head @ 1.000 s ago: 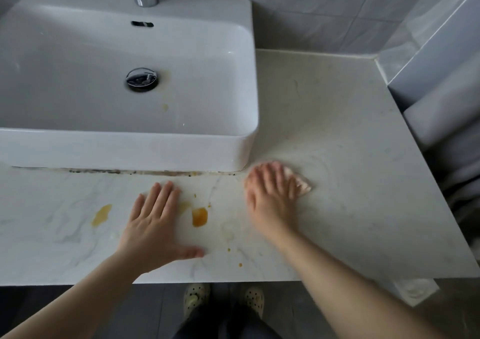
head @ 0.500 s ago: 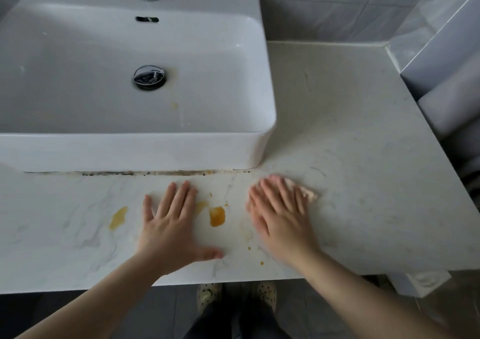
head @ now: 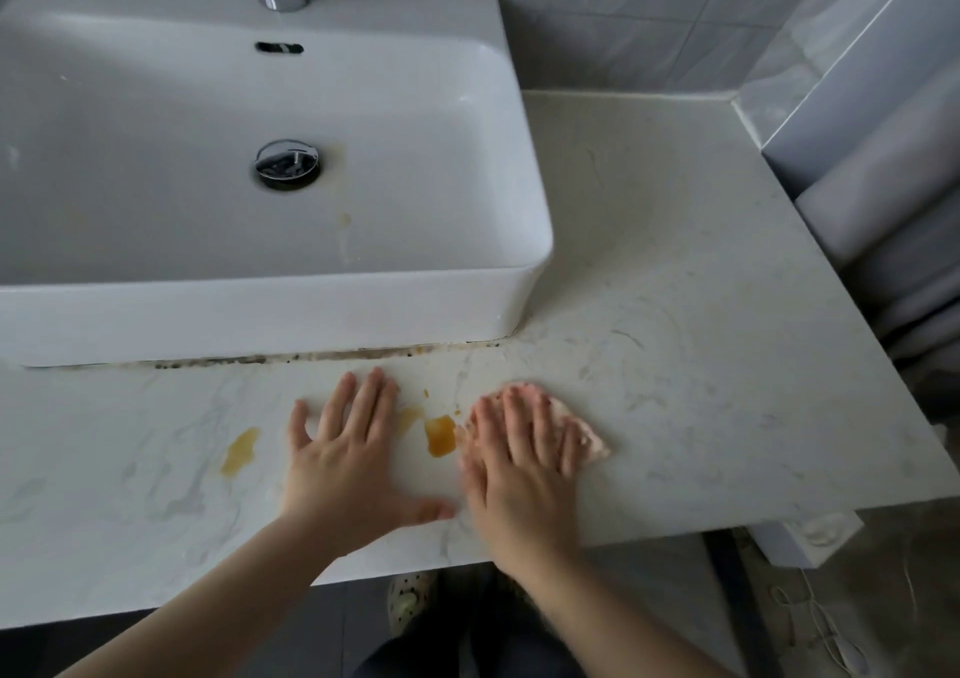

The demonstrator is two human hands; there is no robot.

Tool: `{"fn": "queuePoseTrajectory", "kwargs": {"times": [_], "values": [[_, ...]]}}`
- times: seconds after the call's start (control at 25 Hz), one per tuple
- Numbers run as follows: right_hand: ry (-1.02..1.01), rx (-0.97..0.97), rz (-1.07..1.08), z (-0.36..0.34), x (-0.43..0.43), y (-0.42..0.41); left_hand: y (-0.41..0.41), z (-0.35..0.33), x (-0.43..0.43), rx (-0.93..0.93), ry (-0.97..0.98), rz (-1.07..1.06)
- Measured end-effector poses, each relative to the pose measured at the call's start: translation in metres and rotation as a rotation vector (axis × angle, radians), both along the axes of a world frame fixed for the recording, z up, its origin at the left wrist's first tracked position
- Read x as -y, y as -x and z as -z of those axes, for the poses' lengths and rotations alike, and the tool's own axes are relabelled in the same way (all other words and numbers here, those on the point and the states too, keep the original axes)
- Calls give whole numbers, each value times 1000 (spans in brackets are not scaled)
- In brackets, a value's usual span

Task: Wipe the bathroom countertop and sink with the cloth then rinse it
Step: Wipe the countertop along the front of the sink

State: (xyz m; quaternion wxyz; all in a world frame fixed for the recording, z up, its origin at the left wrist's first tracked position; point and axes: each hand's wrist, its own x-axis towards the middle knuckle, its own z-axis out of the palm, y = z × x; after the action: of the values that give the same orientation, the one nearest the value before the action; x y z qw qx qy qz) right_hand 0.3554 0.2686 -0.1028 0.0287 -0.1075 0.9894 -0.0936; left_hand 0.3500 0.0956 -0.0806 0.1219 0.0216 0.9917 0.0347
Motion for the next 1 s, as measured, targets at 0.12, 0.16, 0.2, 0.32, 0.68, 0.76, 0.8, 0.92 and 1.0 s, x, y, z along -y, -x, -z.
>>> {"fn": "queuePoseTrajectory", "kwargs": {"times": [0.12,0.16,0.2,0.32,0.68,0.76,0.8,0.92,1.0], "values": [[-14,54,38,-5,-34,25,1,-6,1,4,-11,6],[-4,55,113,-3,-58,27,0,-7,4,3,-27,9],[-46,8,193,-1,-75,23,0,-6,9,-1,-42,19],[-99,-18,229,-4,-48,-8,2,-5,24,6,-60,108],[-26,47,246,-4,-18,57,8,-7,39,-27,-77,159],[-46,-11,223,-2,3,45,9,-5,40,24,-66,149],[-24,-18,127,-2,17,36,8,-6,40,50,-74,133],[0,-76,-73,2,16,39,10,-7,42,112,-64,118],[29,-31,86,2,-10,62,12,-9,41,139,-48,121]]}}
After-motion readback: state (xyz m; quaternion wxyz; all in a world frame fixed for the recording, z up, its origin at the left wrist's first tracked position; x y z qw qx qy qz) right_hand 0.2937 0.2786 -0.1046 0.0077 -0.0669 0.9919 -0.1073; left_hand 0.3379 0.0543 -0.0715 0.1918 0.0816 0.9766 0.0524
